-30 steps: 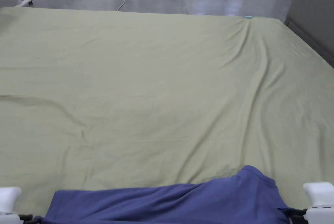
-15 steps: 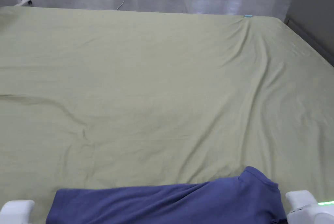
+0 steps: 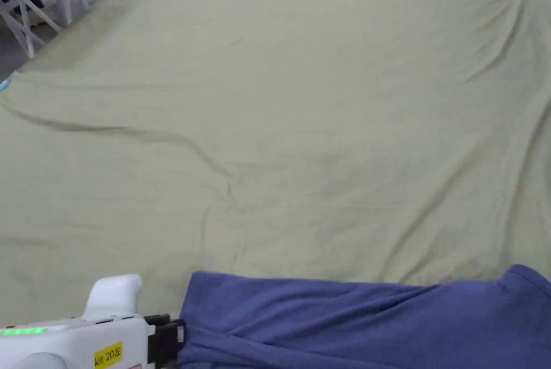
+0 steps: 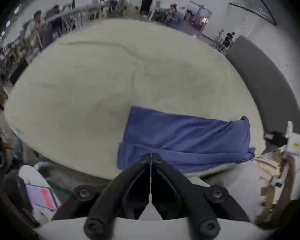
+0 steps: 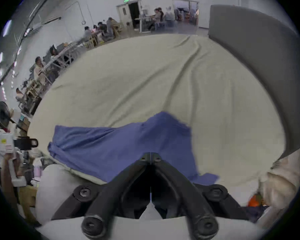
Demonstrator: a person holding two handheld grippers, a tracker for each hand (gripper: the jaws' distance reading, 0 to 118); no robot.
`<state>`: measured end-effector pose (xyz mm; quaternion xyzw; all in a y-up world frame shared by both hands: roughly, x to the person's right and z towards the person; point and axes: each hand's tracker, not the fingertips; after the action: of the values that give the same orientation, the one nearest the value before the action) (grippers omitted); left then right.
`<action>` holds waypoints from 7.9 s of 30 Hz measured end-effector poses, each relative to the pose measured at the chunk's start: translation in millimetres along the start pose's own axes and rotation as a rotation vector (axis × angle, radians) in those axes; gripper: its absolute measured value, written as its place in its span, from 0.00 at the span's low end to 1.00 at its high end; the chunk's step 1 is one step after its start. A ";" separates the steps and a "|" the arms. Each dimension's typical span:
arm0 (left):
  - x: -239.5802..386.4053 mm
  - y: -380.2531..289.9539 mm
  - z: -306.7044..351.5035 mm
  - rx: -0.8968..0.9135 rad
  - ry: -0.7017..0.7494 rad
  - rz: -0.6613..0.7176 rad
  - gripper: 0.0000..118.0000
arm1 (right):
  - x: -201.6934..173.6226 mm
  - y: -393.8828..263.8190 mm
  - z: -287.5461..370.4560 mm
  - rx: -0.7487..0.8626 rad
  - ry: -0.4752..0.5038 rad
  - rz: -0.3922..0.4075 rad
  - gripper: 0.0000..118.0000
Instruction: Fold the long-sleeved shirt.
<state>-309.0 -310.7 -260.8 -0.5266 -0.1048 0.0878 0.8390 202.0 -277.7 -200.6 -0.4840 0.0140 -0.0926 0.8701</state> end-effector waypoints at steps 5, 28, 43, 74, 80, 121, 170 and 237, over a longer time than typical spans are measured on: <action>-26.3 30.2 -11.8 0.082 -0.098 -0.001 0.39 | -7.1 0.5 -10.1 -0.012 0.165 0.001 0.00; 16.6 32.5 -191.4 -0.391 -0.872 0.367 0.61 | -45.8 26.6 -51.5 -0.026 0.516 0.035 0.00; -128.5 82.3 -98.4 -0.167 -0.795 0.532 0.02 | -61.8 32.4 -54.8 -0.063 0.495 0.045 0.00; 137.1 67.0 -66.2 -0.201 -0.242 -0.155 0.02 | -84.2 32.2 19.0 0.005 0.288 0.098 0.00; 195.7 43.2 -129.0 -0.260 -0.187 -0.203 0.02 | -56.2 24.7 23.6 0.013 0.277 0.045 0.00; 207.3 18.7 -121.5 -0.149 -0.132 -0.255 0.00 | -24.2 30.5 12.8 0.045 0.414 -0.074 0.00; -13.6 50.4 -141.1 -0.300 -0.473 0.252 0.96 | -93.4 18.5 -153.7 -0.303 0.228 -0.055 0.00; 30.6 185.6 236.1 0.844 0.159 -0.132 0.00 | -207.8 137.7 174.4 0.726 0.293 0.111 0.00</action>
<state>-349.8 -18.8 -325.7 -0.1345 -0.0285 0.0282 0.9901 38.1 -24.2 -237.9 -0.1252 0.1305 -0.1122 0.9771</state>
